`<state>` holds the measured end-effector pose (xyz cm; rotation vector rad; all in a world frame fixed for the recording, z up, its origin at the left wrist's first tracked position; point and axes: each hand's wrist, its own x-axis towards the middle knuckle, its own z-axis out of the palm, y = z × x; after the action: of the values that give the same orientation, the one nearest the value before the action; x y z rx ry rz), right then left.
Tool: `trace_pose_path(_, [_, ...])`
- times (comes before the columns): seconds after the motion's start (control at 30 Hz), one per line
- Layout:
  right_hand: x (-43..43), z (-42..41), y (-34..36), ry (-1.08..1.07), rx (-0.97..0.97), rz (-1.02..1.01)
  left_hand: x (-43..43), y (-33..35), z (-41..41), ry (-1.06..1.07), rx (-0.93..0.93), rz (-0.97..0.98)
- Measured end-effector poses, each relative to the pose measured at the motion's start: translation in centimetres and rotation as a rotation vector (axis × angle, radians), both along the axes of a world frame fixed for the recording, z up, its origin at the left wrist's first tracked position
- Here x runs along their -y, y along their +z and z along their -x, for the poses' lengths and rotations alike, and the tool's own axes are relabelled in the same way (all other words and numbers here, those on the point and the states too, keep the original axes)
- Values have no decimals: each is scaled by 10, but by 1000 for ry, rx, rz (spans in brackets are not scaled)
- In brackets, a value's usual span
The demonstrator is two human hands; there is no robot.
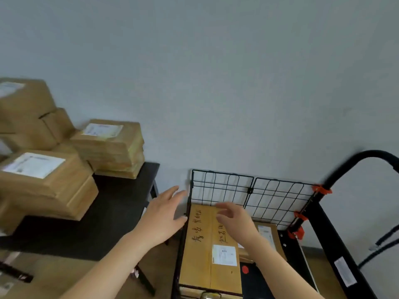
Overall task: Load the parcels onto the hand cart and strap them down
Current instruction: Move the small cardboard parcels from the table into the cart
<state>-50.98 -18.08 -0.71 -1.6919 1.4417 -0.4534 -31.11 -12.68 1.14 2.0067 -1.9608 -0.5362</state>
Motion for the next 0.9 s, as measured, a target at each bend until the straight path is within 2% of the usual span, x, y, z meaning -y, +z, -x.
trace_pose_path(0.27, [-24,-100,31,182,60,0,-67,41,-98,217,-53,67])
trace_pose_path(0.5, [-1,-178,52,290,83,-7,-78,53,-157,389,-114,84])
trace_pose_path(0.73, [70,-244,59,196,225,-91,-28,64,-204,556,-325,73])
trace_pose_path(0.9, [132,-283,49,92,229,-217,29,69,-239,634,-471,87])
